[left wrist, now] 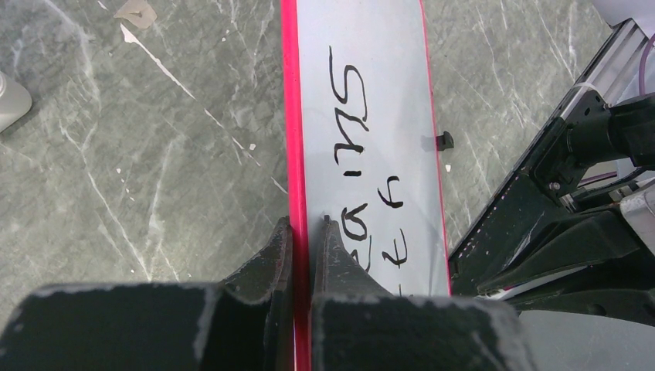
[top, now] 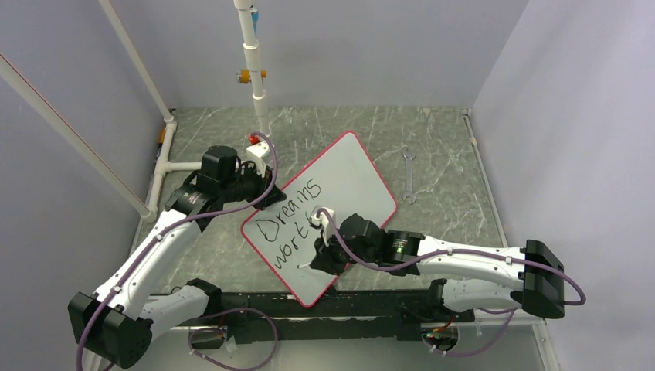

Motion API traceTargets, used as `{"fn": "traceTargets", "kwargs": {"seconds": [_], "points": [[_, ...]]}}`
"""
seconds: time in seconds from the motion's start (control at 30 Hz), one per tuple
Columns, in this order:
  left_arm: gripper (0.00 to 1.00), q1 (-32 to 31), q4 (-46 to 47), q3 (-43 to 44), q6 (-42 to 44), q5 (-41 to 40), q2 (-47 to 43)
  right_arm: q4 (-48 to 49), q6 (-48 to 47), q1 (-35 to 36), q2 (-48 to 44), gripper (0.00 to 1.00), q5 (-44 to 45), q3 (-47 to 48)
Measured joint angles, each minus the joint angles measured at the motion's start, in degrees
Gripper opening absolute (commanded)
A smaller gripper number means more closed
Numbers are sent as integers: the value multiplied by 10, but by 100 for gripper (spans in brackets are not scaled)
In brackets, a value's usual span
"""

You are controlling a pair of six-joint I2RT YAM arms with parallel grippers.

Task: Write a sentence on the whiteboard

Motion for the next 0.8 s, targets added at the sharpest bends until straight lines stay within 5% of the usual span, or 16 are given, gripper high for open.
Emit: {"fn": "traceTargets", "kwargs": {"seconds": [0.8], "points": [[0,0,0,0,0,0,0,-79,-3,38,17,0,-38,-9]]}}
